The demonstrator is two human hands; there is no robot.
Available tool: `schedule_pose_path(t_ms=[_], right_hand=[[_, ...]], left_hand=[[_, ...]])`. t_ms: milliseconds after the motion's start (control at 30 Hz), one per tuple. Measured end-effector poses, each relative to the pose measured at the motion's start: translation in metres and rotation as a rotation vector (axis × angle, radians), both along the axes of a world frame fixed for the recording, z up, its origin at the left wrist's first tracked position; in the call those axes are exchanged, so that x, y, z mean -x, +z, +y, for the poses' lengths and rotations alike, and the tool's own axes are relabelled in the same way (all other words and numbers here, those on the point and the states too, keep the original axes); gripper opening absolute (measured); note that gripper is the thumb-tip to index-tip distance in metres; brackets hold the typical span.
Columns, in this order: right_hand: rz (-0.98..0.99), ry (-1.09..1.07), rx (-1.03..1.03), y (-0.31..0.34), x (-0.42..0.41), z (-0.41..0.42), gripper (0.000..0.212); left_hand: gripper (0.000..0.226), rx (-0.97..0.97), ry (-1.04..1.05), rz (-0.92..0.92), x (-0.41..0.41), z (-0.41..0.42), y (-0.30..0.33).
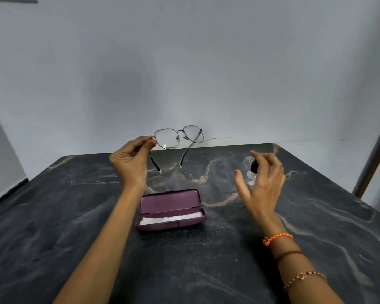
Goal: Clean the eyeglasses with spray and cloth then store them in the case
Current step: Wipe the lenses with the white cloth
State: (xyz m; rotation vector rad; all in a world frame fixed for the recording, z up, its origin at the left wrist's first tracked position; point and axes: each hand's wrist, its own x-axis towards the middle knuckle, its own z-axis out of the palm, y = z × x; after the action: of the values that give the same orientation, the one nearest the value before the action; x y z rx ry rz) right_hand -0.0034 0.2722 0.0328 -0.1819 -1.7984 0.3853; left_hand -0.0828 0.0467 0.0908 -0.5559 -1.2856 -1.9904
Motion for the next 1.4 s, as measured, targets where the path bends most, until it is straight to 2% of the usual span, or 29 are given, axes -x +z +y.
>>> schedule_pose_path(t_ms=[133,233,400,567,667,833,967,1033,1133,1200,1300,1400], right_hand=[[-0.126,0.179,-0.264,-0.002,-0.001,-0.023,0.024],[-0.305,0.203,-0.386,-0.002,0.000,-0.047,0.018],[-0.867,0.256,-0.207,0.010,0.000,-0.073,0.014],[-1.121,0.256,-0.122,0.014,-0.002,-0.074,0.015],[-1.180,0.209,-0.149,0.017,0.001,-0.079,0.015],[-1.231,0.120,-0.201,0.021,0.005,-0.089,0.013],[-1.197,0.177,-0.267,0.017,0.004,-0.088,0.005],[-1.140,0.254,-0.249,0.015,0.004,-0.084,0.019],[-1.036,0.441,-0.110,0.017,0.003,-0.077,0.030],[-0.941,0.562,0.064,0.019,0.001,-0.077,0.031],[-0.785,0.722,0.484,0.022,-0.003,-0.081,0.028],[-0.744,0.877,1.016,0.024,0.000,-0.084,0.019]], left_hand=[[0.032,-0.015,0.044,-0.015,0.009,-0.038,0.003],[0.036,-0.035,0.069,-0.059,0.016,-0.059,-0.002],[0.026,-0.063,0.053,-0.096,0.022,-0.068,0.001],[0.018,-0.023,-0.010,-0.085,0.019,-0.054,0.001],[0.027,0.007,-0.018,-0.058,0.017,-0.049,-0.002],[0.027,0.052,-0.027,-0.029,0.016,-0.050,0.001],[0.032,0.033,-0.031,-0.024,0.016,-0.051,0.002],[0.031,0.021,-0.027,-0.023,0.016,-0.051,0.001],[0.020,0.020,-0.053,-0.036,0.015,-0.049,0.001],[0.030,0.010,-0.065,-0.052,0.014,-0.049,0.002],[0.034,0.016,-0.086,-0.054,0.010,-0.045,0.004],[0.032,0.024,-0.114,-0.042,0.004,-0.039,0.005]])
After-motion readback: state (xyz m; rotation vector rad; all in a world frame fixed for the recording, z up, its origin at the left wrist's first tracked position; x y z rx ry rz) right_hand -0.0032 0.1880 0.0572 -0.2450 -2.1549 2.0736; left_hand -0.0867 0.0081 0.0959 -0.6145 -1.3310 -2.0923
